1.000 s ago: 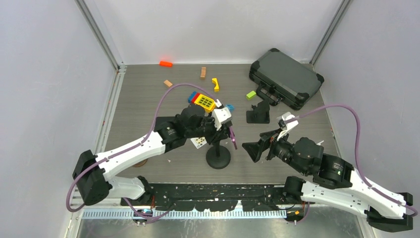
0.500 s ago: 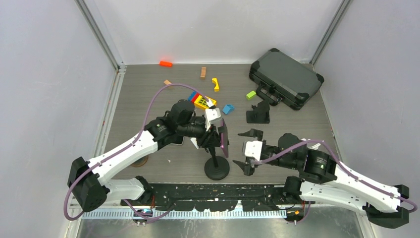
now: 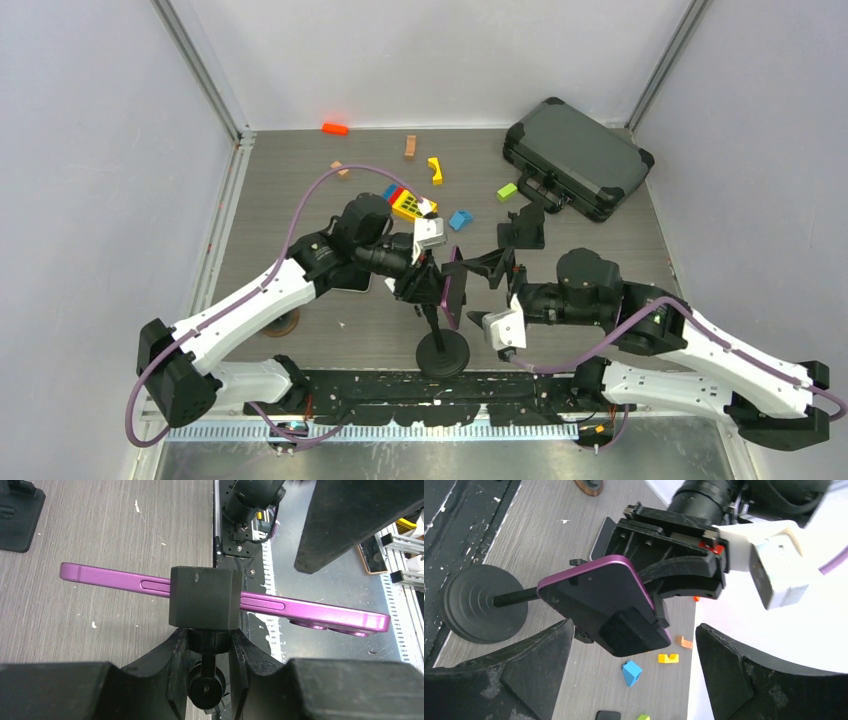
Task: Remove the phone from the phone stand
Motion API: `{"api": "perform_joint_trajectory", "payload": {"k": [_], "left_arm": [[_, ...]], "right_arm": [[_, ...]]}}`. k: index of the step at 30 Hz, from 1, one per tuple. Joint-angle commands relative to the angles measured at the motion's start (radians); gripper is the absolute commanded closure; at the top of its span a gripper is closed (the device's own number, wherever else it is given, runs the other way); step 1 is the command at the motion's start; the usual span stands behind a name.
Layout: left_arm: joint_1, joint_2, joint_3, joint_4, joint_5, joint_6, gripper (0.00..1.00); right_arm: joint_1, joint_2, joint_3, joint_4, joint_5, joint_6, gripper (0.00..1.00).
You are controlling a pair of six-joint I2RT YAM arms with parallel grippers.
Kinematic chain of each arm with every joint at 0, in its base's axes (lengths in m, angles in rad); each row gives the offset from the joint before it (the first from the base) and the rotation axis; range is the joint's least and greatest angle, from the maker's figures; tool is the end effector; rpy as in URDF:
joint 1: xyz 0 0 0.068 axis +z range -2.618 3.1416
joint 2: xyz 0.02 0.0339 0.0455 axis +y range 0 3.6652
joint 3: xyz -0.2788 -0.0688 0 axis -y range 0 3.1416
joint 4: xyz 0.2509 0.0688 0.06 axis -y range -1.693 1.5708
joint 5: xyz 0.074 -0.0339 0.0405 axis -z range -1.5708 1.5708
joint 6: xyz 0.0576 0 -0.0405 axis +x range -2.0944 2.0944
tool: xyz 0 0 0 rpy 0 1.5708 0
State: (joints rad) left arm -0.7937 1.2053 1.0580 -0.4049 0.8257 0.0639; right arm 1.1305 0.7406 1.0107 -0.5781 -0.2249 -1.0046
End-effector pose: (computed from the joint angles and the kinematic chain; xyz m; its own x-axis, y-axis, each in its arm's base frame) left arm 0.1617 -0.2247 0.3371 -0.3082 0.3751 -0.8743 0.9438 0.0054 -0.3304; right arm 0.0583 0.1539 0.3869 0.7514 -0.3355 -0.5682 -0.6307 -0.1117 -0.7680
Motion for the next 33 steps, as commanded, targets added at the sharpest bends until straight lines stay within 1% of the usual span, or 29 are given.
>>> {"api": "perform_joint_trajectory", "payload": {"k": [1, 5, 14, 25, 33], "left_arm": [[0.011, -0.025, 0.082, 0.058, 0.111, -0.007, 1.0], [0.013, -0.027, 0.087, 0.054, 0.127, -0.009, 1.0], [0.016, -0.018, 0.116, 0.034, 0.169, -0.014, 1.0], [0.017, -0.009, 0.119, 0.04, 0.188, -0.035, 1.0], [0.017, -0.012, 0.12, 0.037, 0.198, -0.036, 1.0]], "right_arm": [[0.003, 0.046, 0.074, -0.052, -0.072, -0.102, 0.02], [0.003, 0.062, 0.092, -0.073, -0.119, -0.115, 0.02], [0.004, 0.091, 0.106, -0.098, -0.145, -0.154, 0.02], [0.005, 0.108, 0.074, -0.017, -0.121, -0.194, 0.02], [0.006, 0.135, 0.076, -0.011, -0.143, -0.198, 0.02]]}}
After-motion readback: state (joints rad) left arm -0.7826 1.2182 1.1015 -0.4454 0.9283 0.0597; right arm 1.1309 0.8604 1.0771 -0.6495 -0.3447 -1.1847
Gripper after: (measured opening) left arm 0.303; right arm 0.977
